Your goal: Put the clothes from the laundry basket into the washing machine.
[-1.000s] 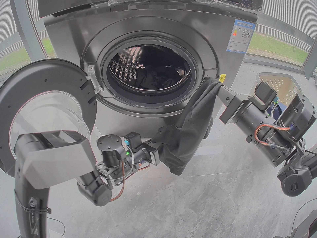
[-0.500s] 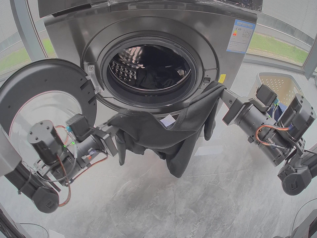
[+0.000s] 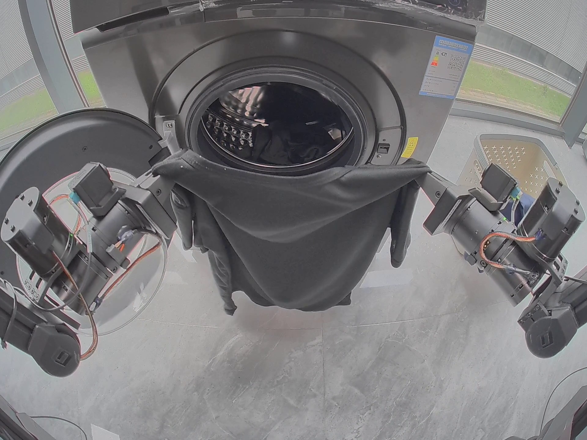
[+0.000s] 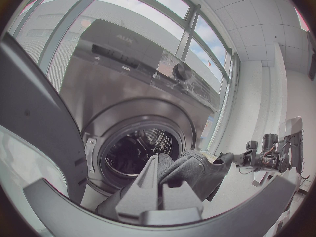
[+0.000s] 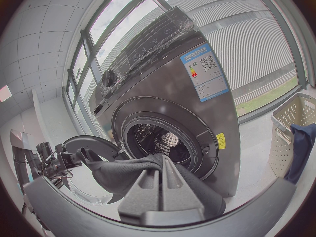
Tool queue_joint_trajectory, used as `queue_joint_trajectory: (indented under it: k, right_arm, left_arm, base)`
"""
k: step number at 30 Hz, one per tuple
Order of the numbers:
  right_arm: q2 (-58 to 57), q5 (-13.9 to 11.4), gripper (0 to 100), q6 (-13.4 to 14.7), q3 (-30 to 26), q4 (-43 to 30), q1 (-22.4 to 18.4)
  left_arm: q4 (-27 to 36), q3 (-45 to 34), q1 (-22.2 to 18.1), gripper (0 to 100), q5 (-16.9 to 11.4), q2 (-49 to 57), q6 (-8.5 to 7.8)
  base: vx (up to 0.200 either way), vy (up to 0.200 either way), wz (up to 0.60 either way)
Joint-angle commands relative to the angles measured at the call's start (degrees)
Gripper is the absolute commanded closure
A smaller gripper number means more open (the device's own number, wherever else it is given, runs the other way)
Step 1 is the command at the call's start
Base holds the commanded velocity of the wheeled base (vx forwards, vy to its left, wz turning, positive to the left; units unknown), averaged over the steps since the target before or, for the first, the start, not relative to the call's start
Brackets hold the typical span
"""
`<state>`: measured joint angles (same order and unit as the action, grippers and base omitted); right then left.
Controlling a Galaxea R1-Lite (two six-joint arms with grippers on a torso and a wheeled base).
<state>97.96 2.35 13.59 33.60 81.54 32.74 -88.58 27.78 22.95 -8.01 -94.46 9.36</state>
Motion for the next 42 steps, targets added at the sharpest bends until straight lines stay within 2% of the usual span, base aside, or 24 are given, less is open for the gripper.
queue_joint_trajectory:
  k: [1, 10, 24, 27, 28, 30, 34, 35, 42]
  right_arm:
    - [-0.1, 0.1, 100, -0.1, 0.2, 0.0, 0.0]
    - [-0.4, 0.2, 100, -0.9, 1.1, 2.5, 0.0]
    - [-0.6, 0.4, 100, -1.7, 1.3, 2.6, 0.5]
    - [0.2, 0.5, 100, -1.6, 0.3, 2.6, 1.4]
    - [1.3, 0.5, 100, -1.7, 0.1, 2.6, 2.3]
    - [5.0, 0.5, 100, -1.7, 0.2, 2.7, 3.0]
    - [11.1, 0.5, 100, -2.1, 1.7, 3.8, 3.2]
    - [14.8, 0.5, 100, -2.9, 2.8, 4.9, 3.8]
    - [23.1, 0.6, 100, -2.9, 4.3, 6.9, 7.0]
  left_arm:
    - [0.0, 1.1, -0.4, 100, 0.0, 2.3, 0.04]
    - [0.1, 3.4, -0.5, 100, 0.1, 3.5, 0.13]
    - [0.1, 2.5, 0.3, 100, 0.1, 3.7, -0.05]
    - [0.1, 1.9, 4.1, 100, -0.3, 3.1, -0.57]
    - [0.1, 1.5, 6.7, 100, -0.5, 2.8, -0.66]
    - [0.1, 1.6, 9.0, 100, -0.9, 1.4, -0.66]
    - [0.1, 1.9, 9.7, 100, -2.8, -1.0, -0.66]
    - [0.0, 2.2, 9.8, 100, -3.7, -2.1, -0.66]
    - [0.0, 3.0, 9.7, 100, -3.2, -3.8, -0.66]
  base:
    - [0.000, 0.000, 0.00]
    - [0.000, 0.000, 0.00]
    - [0.000, 0.000, 0.00]
    - [0.000, 0.000, 0.00]
    - [0.000, 0.000, 0.00]
    - [0.000, 0.000, 0.00]
    - [0.000, 0.000, 0.00]
    - [0.000, 0.000, 0.00]
    - [0.000, 0.000, 0.00]
